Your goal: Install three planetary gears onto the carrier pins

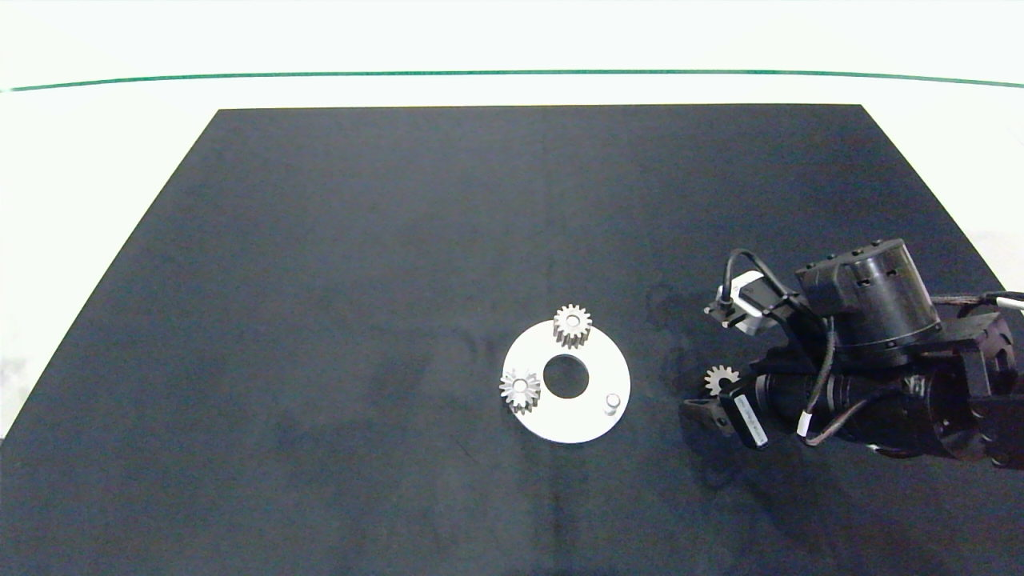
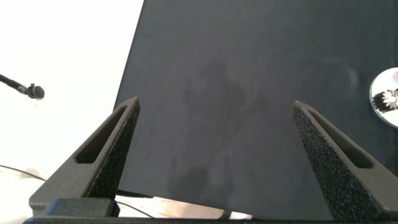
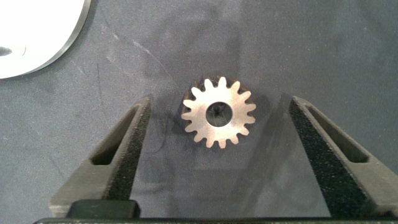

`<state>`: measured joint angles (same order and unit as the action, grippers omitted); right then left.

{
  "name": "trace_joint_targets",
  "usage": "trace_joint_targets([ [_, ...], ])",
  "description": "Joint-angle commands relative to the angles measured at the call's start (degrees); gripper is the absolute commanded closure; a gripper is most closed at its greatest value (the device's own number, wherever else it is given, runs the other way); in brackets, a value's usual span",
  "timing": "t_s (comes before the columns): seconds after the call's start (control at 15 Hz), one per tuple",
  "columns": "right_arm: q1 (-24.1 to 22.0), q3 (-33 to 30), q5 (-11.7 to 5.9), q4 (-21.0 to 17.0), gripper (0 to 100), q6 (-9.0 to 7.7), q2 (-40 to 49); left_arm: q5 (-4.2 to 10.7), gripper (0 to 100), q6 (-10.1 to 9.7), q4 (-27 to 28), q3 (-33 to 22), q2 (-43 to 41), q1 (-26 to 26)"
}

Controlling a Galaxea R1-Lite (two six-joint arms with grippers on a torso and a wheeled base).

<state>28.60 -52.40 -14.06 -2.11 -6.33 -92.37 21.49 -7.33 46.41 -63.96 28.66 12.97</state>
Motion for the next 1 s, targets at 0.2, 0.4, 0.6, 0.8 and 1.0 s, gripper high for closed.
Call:
trace_joint_targets([
  [0.2,-0.03,0.01,-0.09,0.09,21,0.09,-0.09,0.13,0,-0.06,0.26,0.24,0.26,-0.05],
  [0.4,-0.03,-0.08,-0.09,0.26,27,0.17,-0.80,0.13,0,-0.06,0.26,0.07,0.08,0.04],
  [0.6,-0.12,-0.25,-0.01,0.35,33,0.17,-1.32,0.13,0,-0.06,1.40,-0.11,-0.10,0.12],
  [0.8,-0.30,-0.34,-0.01,0.53,39,0.26,-1.94,0.13,0,0.03,1.32,-0.28,-0.01,0.12],
  [1.0,-0.30,-0.78,-0.09,0.18,45,0.17,-1.76,0.13,0,0.03,1.32,-0.64,0.17,0.12],
])
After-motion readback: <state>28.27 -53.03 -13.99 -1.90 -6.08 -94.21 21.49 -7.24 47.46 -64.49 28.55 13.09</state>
